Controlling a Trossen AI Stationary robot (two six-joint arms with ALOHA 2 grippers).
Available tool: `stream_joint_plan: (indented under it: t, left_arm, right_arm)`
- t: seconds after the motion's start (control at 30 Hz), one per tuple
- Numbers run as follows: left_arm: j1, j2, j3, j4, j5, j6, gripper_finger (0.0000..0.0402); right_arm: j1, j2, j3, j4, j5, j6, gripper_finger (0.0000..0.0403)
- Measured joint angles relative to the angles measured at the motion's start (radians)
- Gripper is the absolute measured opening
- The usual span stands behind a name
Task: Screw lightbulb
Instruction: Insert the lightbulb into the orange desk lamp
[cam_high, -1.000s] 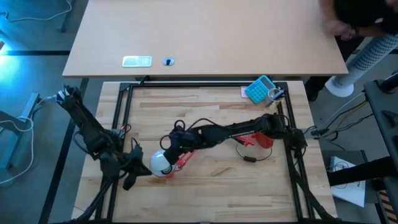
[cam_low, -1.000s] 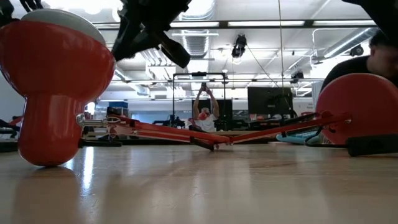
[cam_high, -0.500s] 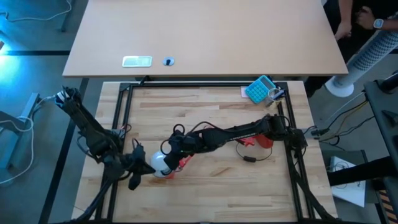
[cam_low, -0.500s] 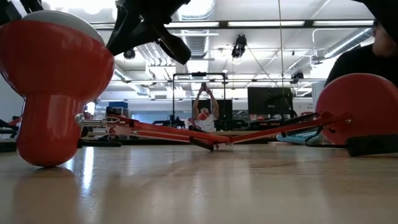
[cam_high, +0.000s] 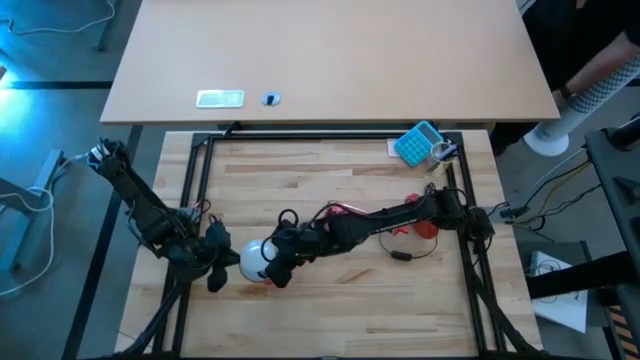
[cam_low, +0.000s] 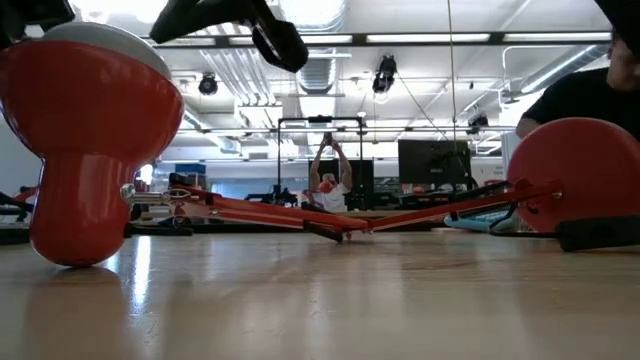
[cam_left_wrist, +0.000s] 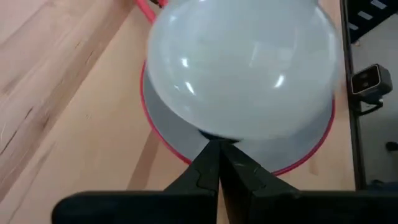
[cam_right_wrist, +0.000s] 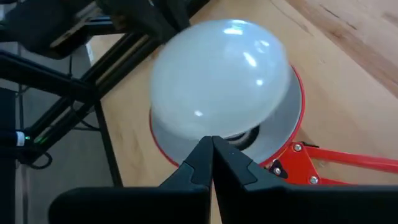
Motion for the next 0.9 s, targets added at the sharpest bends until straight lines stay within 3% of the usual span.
stream_joint_plan:
  t: [0.23,0.47,0.6,0.9]
  left_arm:
    - [-0.047,-0.049,0.017,-0.006,0.082,-0.057,0.0]
    - [-0.099,0.015,0.044,0.112,0.017,-0.032,0.0]
    - [-0.082,0.054,0.04,0.161,-0.053,-0.013,0.0]
    - [-0.061,0.048,0.039,0.142,-0.06,0.005,0.0]
  right_arm:
    - [-0.032,-0.001,0.009,-0.044,0.022,-0.021,0.0]
    - [-0.089,0.019,-0.001,-0.02,0.133,-0.085,0.0]
    - [-0.103,0.051,-0.002,0.009,0.125,-0.09,0.0]
    - [-0.084,0.063,-0.002,0.022,0.076,-0.089,0.0]
